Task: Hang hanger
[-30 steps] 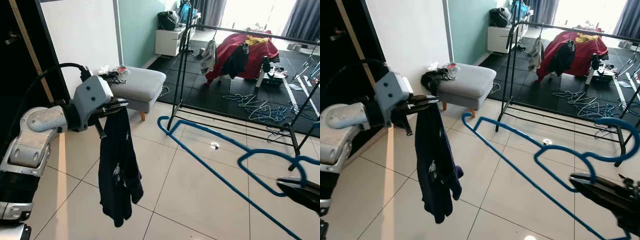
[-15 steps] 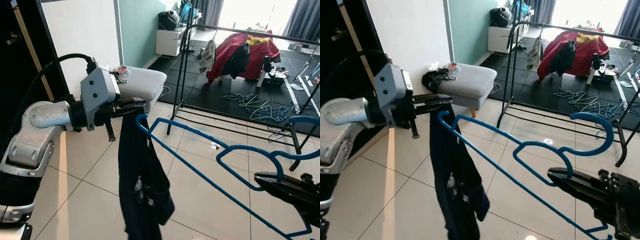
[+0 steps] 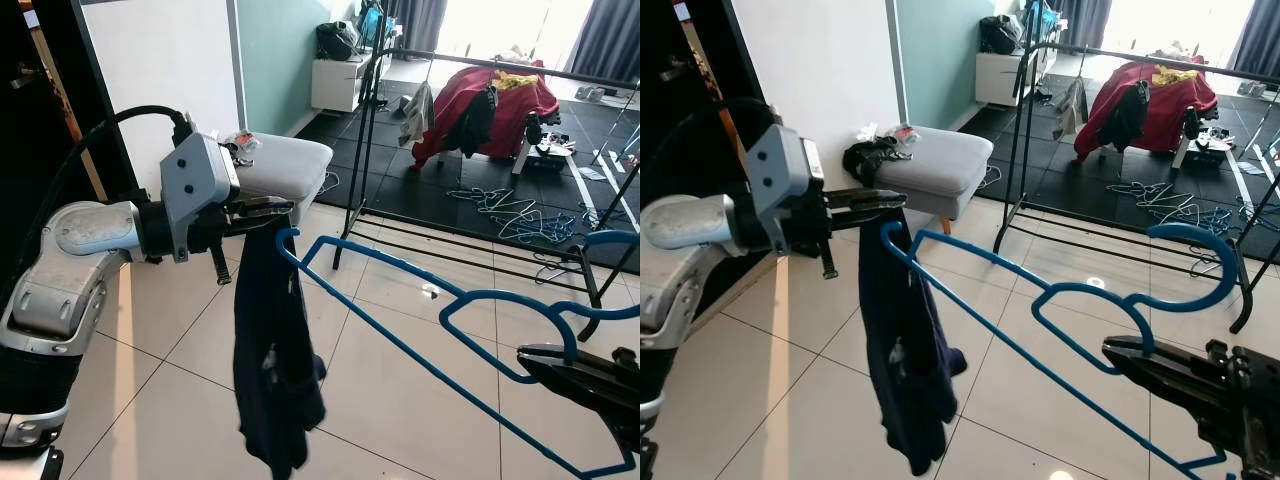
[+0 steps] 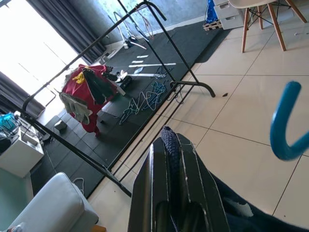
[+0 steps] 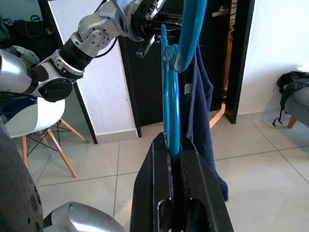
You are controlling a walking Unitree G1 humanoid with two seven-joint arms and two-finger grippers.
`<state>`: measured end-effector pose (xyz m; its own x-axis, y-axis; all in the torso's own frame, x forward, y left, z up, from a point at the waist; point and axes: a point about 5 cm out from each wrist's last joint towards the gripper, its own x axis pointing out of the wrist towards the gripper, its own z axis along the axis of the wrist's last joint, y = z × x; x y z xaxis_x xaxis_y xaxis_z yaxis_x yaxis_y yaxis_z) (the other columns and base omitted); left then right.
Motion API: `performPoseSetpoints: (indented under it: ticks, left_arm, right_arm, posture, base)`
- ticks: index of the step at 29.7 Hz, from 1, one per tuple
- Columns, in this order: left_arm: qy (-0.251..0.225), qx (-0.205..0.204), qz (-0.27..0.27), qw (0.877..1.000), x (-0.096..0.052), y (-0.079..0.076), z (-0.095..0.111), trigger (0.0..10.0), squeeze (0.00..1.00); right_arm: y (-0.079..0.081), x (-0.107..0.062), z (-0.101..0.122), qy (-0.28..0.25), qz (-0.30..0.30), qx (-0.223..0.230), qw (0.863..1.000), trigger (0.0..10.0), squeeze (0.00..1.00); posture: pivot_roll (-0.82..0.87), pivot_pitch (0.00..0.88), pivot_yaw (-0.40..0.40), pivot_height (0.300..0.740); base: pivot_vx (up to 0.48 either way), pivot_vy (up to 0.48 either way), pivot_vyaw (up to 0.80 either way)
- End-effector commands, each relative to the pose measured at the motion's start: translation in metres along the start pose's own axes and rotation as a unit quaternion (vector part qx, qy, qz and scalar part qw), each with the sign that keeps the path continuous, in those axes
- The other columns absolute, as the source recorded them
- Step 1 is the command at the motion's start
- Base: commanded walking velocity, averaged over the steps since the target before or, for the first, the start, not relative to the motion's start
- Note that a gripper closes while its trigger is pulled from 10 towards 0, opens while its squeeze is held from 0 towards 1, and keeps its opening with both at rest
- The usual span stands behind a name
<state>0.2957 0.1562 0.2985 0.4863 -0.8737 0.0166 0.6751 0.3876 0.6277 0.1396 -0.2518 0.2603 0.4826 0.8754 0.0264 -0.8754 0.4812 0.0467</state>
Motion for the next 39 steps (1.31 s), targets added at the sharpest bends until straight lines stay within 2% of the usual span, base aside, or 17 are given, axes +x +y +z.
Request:
performPoseSetpoints:
  ticks: [1, 9, 14, 21, 39]
  left_arm:
    - [0.006, 0.013, 0.001, 1.0, -0.006, 0.004, 0.005, 10.0, 0.0]
    - [0.008, 0.013, 0.001, 1.0, -0.008, 0.004, 0.006, 10.0, 0.0]
    - [-0.019, 0.0, -0.012, 1.0, -0.007, 0.002, 0.015, 10.0, 0.0]
    - [-0.041, -0.017, -0.04, 0.998, -0.005, -0.005, 0.024, 10.0, 0.0]
    - [-0.082, -0.036, -0.049, 0.995, -0.003, -0.007, 0.041, 10.0, 0.0]
  right_arm:
    - [0.002, -0.001, 0.003, 0.007, 0.003, -0.005, 1.0, 10.0, 0.0]
    - [0.001, -0.009, 0.005, 0.018, -0.016, -0.008, 1.0, 10.0, 0.0]
    - [-0.005, -0.011, 0.004, 0.027, -0.029, -0.012, 0.999, 10.0, 0.0]
    - [-0.01, -0.005, 0.003, 0.029, -0.019, -0.015, 0.999, 10.0, 0.0]
    - [-0.013, 0.0, 0.0, 0.033, -0.012, -0.012, 0.999, 10.0, 0.0]
  posture:
    - [-0.02, 0.0, -0.008, 0.74]
    - [-0.02, 0.0, -0.009, 0.74]
    - [-0.03, 0.0, -0.007, 0.74]
    - [-0.02, 0.0, -0.015, 0.74]
    - [-0.02, 0.0, -0.017, 0.74]
  base:
    - [0.0, 0.0, 0.0]
    - [0.0, 0.0, 0.0]
    - [0.0, 0.0, 0.0]
    - [0.0, 0.0, 0.0]
    - [0.0, 0.0, 0.0]
